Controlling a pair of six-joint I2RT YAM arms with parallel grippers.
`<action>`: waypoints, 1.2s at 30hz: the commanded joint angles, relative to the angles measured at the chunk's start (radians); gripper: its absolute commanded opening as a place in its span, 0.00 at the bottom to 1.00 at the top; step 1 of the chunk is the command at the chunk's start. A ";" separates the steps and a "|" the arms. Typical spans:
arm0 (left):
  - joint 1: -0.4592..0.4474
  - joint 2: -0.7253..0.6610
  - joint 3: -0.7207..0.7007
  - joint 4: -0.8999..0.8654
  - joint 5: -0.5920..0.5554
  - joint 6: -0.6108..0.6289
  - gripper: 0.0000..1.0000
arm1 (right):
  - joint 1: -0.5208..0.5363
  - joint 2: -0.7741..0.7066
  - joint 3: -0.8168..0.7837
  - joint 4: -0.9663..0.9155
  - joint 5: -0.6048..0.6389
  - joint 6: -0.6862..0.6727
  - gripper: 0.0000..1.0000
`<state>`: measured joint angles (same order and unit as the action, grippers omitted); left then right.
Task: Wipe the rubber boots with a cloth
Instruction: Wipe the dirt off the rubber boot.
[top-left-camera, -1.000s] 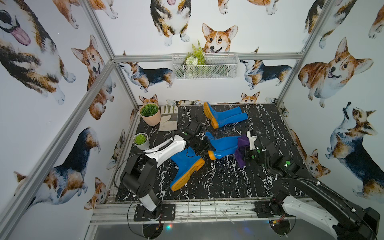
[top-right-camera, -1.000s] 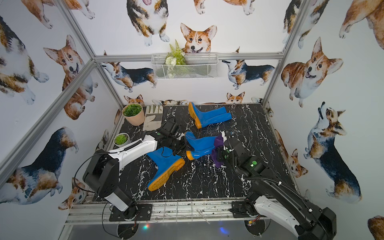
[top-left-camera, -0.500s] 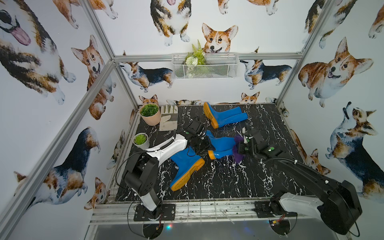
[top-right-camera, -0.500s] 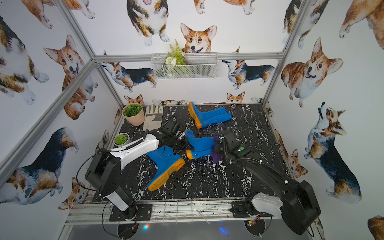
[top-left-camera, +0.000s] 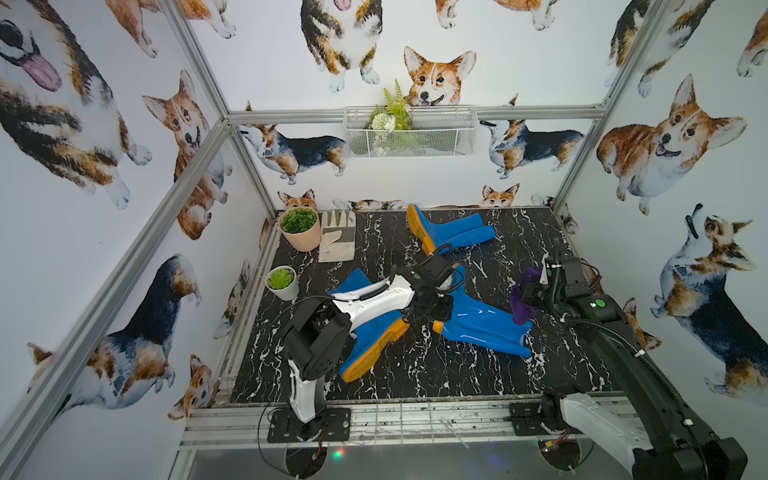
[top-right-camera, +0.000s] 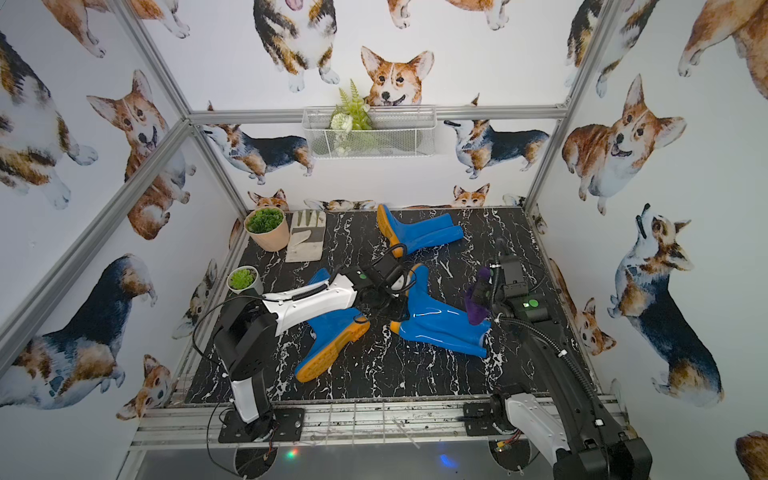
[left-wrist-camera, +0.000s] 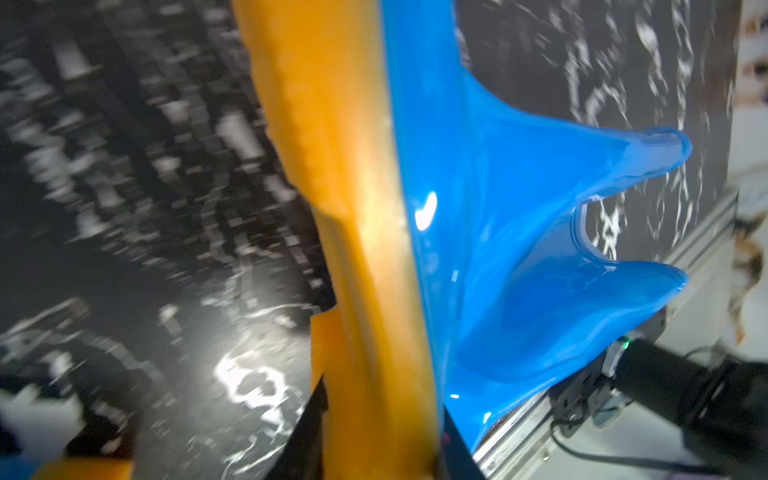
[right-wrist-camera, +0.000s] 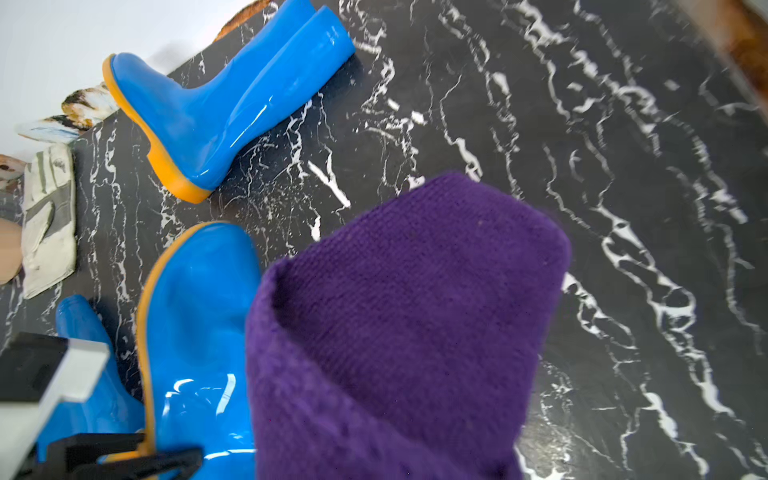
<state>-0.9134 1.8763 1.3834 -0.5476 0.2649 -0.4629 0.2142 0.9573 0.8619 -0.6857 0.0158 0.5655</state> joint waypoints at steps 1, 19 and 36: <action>-0.014 -0.002 -0.005 0.033 -0.150 0.136 0.24 | 0.001 0.034 -0.014 0.054 -0.109 0.062 0.00; -0.011 -0.143 -0.279 0.260 -0.143 0.001 0.68 | 0.186 0.383 0.049 0.326 -0.275 0.154 0.00; -0.010 -0.137 -0.368 0.412 -0.166 -0.027 0.00 | 0.245 0.637 0.022 0.438 -0.363 0.159 0.00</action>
<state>-0.9230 1.7393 1.0348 -0.2195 0.0742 -0.4675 0.4408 1.6341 0.9531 -0.2413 -0.3408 0.7097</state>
